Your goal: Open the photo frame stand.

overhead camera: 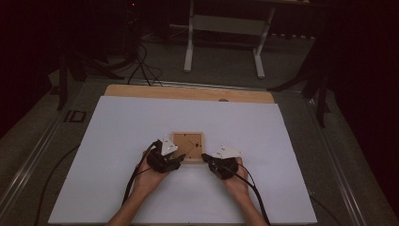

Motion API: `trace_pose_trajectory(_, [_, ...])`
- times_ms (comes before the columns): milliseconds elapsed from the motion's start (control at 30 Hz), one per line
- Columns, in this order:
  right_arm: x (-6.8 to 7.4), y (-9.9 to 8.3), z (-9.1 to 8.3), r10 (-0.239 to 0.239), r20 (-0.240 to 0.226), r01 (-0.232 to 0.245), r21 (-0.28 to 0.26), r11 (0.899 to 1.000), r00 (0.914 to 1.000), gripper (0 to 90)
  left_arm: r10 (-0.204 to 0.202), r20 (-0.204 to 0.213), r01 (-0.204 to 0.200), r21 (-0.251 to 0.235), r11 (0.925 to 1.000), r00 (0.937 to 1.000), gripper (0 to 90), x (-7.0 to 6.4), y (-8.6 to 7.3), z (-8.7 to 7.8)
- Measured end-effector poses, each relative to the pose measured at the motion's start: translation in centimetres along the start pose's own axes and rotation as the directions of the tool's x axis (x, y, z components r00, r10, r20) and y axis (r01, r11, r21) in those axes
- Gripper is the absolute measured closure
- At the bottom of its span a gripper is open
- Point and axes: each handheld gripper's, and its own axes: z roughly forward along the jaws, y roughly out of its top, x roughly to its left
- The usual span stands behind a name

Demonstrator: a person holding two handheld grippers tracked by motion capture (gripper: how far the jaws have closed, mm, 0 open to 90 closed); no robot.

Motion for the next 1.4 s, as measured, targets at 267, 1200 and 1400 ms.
trace_pose_trajectory(267, [0.0, 0.0, 0.0, -0.003, 0.002, 0.003, -0.001, 1.0, 1.0, 90.0, -0.007, 0.009, 0.007, 0.018, 0.9998, 0.9999, 48.9, 0.2, 0.2, 1.0])
trace_pose_trajectory(1200, [0.0, -0.1, 0.0, 0.001, -0.001, -0.001, -0.004, 1.0, 1.0, 90.0, -0.005, 0.051, -0.001, 0.107, 0.9942, 0.9987, 51.1, 1.0, 2.8, 0.9])
trace_pose_trajectory(1400, [0.1, -0.1, 0.0, 0.0, 0.0, 0.0, -0.005, 1.0, 1.0, 90.0, 0.008, 0.05, -0.014, 0.107, 0.9942, 0.9987, 51.0, 1.0, 3.6, 0.7])
